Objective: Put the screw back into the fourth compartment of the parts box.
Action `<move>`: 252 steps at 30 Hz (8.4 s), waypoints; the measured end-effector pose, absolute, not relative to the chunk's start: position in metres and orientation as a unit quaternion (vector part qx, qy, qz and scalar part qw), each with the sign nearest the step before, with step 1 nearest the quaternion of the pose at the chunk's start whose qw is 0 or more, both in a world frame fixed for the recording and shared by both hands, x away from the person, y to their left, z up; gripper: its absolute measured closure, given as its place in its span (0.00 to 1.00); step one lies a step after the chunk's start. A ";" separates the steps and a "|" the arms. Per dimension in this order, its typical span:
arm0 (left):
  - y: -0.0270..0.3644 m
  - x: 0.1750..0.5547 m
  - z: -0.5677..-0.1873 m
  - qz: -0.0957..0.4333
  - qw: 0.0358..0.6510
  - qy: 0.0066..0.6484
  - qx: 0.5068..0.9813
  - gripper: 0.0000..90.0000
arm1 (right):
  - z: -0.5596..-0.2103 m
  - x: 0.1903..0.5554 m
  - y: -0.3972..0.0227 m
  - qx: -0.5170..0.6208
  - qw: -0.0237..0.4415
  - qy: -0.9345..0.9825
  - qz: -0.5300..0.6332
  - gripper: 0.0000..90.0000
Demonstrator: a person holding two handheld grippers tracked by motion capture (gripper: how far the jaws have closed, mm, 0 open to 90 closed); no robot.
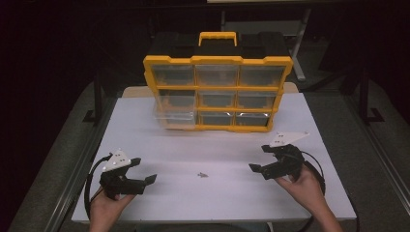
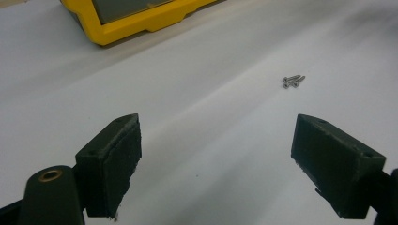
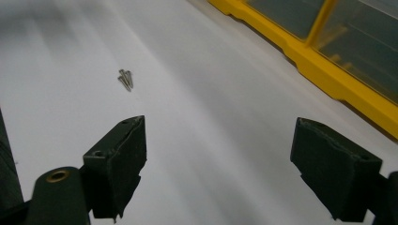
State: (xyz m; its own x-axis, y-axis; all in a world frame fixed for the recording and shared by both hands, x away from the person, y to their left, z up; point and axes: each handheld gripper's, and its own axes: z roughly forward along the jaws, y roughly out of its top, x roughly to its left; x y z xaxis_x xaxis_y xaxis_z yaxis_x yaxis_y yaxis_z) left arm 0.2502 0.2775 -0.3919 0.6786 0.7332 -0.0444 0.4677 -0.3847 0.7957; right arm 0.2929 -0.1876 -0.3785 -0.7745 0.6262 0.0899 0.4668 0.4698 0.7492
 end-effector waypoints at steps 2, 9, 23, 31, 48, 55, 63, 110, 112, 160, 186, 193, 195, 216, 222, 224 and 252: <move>0.278 0.250 -0.392 0.161 0.414 0.367 0.817 0.18 | -0.377 0.299 -0.176 0.305 0.093 0.862 0.395 0.22; 0.275 0.250 -0.391 0.162 0.410 0.366 0.819 0.18 | -0.375 0.307 -0.149 0.280 0.073 0.879 0.380 0.24; 0.275 0.250 -0.390 0.165 0.414 0.364 0.818 0.18 | -0.380 0.325 -0.096 0.233 0.039 0.905 0.353 0.31; 0.276 0.251 -0.391 0.167 0.414 0.361 0.819 0.18 | -0.389 0.332 -0.073 0.217 0.027 0.918 0.330 0.37; 0.277 0.252 -0.391 0.168 0.409 0.358 0.823 0.18 | -0.415 0.344 -0.038 0.175 0.006 0.937 0.302 0.64; 0.277 0.252 -0.391 0.169 0.408 0.356 0.823 0.18 | -0.423 0.346 -0.028 0.165 -0.009 0.942 0.292 0.75; 0.277 0.251 -0.391 0.165 0.411 0.365 0.819 0.18 | -0.427 0.347 -0.021 0.156 -0.008 0.946 0.283 0.80; 0.286 0.253 -0.389 0.166 0.419 0.373 0.811 0.18 | -0.367 0.382 -0.063 0.169 0.005 0.930 0.326 0.96; 0.286 0.253 -0.389 0.166 0.420 0.373 0.811 0.18 | -0.353 0.389 -0.067 0.168 0.011 0.931 0.324 0.96; 0.287 0.254 -0.388 0.160 0.425 0.375 0.808 0.18 | -0.238 0.440 0.024 0.111 0.043 0.943 0.310 0.96; 0.287 0.254 -0.388 0.160 0.425 0.378 0.807 0.18 | -0.228 0.426 -0.006 0.123 0.054 0.931 0.339 0.83; 0.287 0.254 -0.389 0.159 0.431 0.386 0.800 0.18 | -0.233 0.407 -0.037 0.136 0.058 0.923 0.354 0.79; 0.287 0.254 -0.388 0.160 0.428 0.386 0.801 0.18 | -0.239 0.402 -0.045 0.139 0.058 0.924 0.353 0.78; 0.285 0.255 -0.389 0.165 0.426 0.379 0.805 0.18 | -0.306 0.372 -0.079 0.156 0.041 0.918 0.362 0.67; 0.284 0.255 -0.388 0.165 0.426 0.378 0.805 0.18 | -0.329 0.366 -0.078 0.163 0.030 0.918 0.361 0.67; 0.284 0.255 -0.388 0.164 0.426 0.380 0.805 0.18 | -0.337 0.362 -0.075 0.176 0.019 0.921 0.347 0.67; 0.287 0.254 -0.387 0.167 0.426 0.382 0.803 0.18 | -0.422 0.351 -0.028 0.129 -0.035 0.940 0.314 0.79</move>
